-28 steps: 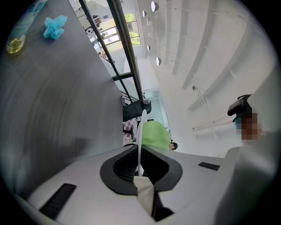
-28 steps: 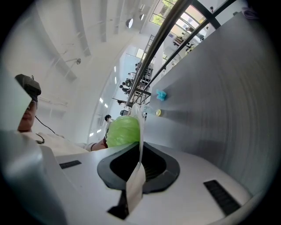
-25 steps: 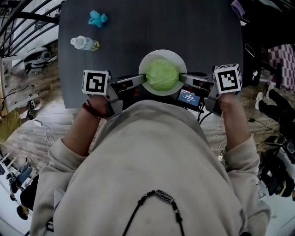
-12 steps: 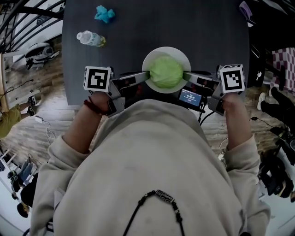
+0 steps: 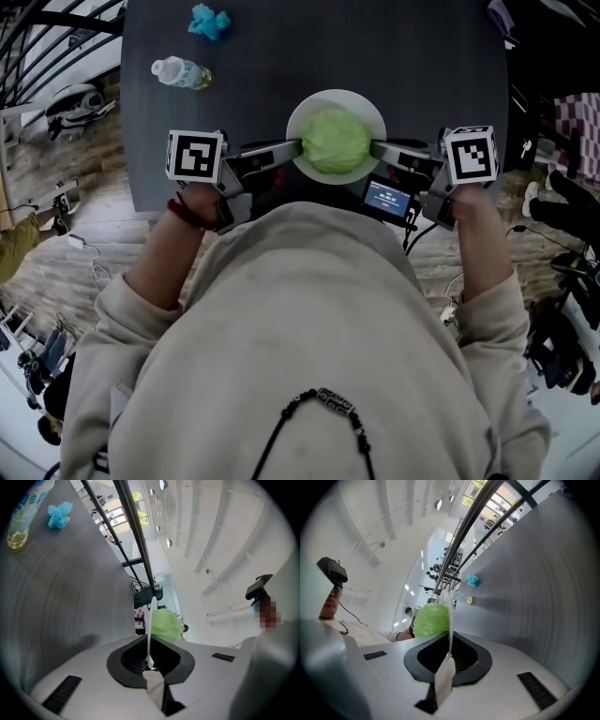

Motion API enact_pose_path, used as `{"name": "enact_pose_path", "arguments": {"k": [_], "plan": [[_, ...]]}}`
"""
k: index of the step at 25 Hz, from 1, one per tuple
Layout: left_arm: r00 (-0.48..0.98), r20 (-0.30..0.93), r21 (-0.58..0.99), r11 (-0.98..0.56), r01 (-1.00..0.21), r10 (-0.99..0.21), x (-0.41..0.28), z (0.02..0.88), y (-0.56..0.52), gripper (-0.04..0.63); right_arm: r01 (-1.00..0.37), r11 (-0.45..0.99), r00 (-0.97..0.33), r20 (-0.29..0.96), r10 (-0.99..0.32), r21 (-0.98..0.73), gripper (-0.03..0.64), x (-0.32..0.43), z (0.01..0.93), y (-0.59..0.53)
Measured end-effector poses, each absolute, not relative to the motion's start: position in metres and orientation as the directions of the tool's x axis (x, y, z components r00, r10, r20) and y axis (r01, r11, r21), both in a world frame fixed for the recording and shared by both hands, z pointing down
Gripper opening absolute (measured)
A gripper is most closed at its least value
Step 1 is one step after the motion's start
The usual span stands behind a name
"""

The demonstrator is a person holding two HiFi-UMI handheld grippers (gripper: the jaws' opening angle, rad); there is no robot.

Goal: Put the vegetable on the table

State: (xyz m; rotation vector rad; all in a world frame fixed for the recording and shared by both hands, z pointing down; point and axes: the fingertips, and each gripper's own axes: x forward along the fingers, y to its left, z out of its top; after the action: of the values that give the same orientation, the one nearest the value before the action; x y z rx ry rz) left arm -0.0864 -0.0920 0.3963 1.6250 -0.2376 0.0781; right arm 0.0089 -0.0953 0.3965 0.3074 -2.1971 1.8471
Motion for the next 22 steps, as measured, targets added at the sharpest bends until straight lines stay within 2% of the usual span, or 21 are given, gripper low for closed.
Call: {"name": "enact_pose_path", "arguments": {"k": [13,22], "plan": [[0.981,0.174,0.975,-0.127,-0.185,-0.088,-0.078,0.394,-0.099,0.02,-0.286,0.19,-0.957,0.288,-0.018,-0.939,0.028,0.017,0.395,-0.099],[0.98,0.177,0.977,-0.104,-0.187,-0.093,-0.081,0.408,-0.095,0.02,-0.276,0.183,-0.958,0.285,0.019,-0.943,0.028,0.016,0.41,-0.099]]}}
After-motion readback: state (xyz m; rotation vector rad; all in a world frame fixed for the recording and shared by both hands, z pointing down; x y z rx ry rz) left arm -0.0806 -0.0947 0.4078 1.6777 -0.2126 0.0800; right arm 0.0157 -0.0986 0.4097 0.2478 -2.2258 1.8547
